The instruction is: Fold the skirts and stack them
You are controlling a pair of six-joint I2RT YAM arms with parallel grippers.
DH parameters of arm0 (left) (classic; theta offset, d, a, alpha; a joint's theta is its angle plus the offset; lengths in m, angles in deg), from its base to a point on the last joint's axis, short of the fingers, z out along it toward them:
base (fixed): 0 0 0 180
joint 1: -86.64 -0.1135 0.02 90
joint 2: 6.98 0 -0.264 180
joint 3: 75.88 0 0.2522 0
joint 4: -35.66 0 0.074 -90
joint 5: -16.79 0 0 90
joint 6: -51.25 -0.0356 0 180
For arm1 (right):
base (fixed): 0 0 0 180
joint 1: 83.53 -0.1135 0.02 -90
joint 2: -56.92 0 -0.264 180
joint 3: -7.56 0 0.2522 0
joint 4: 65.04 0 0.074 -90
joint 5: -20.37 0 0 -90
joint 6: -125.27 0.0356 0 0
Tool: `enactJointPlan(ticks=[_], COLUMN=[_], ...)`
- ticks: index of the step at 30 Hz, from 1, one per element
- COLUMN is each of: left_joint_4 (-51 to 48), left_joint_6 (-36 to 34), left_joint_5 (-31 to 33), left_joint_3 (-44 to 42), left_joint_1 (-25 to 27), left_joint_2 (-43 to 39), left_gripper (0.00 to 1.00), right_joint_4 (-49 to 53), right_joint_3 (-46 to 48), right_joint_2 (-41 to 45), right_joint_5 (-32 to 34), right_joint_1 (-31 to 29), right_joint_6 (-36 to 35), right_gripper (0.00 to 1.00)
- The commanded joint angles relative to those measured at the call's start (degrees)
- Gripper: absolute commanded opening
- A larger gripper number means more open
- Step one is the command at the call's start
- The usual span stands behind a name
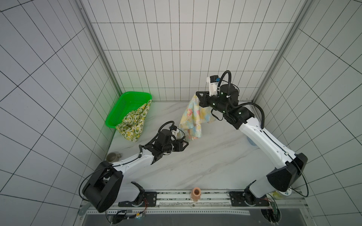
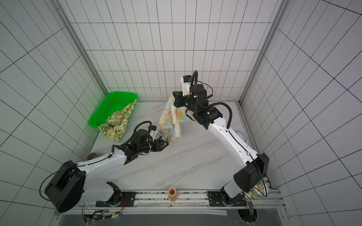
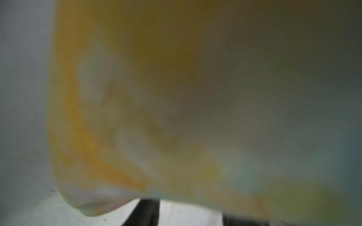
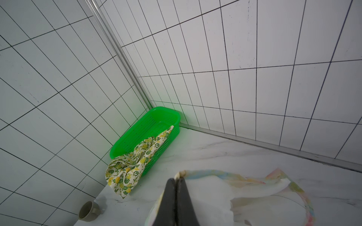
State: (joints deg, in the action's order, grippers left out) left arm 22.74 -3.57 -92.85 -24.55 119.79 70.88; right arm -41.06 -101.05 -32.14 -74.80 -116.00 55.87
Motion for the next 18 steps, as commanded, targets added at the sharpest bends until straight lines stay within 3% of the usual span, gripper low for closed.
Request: enactJointPlan(ticks=[1,5,7,8,10,12,14,18], left_joint_4=[-1.55,-1.98,-2.66,-2.82,-1.78,-0.02,2.24,5.03], left_joint_6=[-1.17,-1.78,-1.98,-2.47,-2.57,-2.46,-2.56,-3.60], left_joint_5=[8.68,10.95,12.74,13.39,13.92,14.52,14.97,11.40], left_joint_3=[1.73,1.78,1.49,1.46,0.85,-0.08,-0.72,1.00], left_joint_1=[-0.80,-0.98,-0.98,-0.98,-0.98,-0.90,-0.81,-0.47], left_joint_2=[3.25,4.24,3.87,3.59,2.72,1.62,0.84,3.48], left_gripper=[0.26,0.00,0.00,0.06,0.35,0.53,0.62,0.66], right_joint_4=[-2.84,-5.39,-5.53,-5.47,-5.25,-4.72,-4.35,-3.45], right_joint_3=[3.03,9.73,11.36,12.05,12.83,13.47,14.40,15.95], right_joint_2=[0.11,2.65,3.74,4.20,4.95,5.49,6.22,7.33], right_joint_5=[-1.03,-4.48,-4.52,-4.76,-5.37,-5.97,-5.91,-5.83], right_joint_1=[4.19,8.62,9.24,9.28,9.31,9.27,9.31,9.35], right_joint_6=[4.30,6.82,6.66,6.36,6.20,6.21,6.21,6.81], right_gripper=[0.00,0.00,0.00,0.00,0.00,0.00,0.00,0.00])
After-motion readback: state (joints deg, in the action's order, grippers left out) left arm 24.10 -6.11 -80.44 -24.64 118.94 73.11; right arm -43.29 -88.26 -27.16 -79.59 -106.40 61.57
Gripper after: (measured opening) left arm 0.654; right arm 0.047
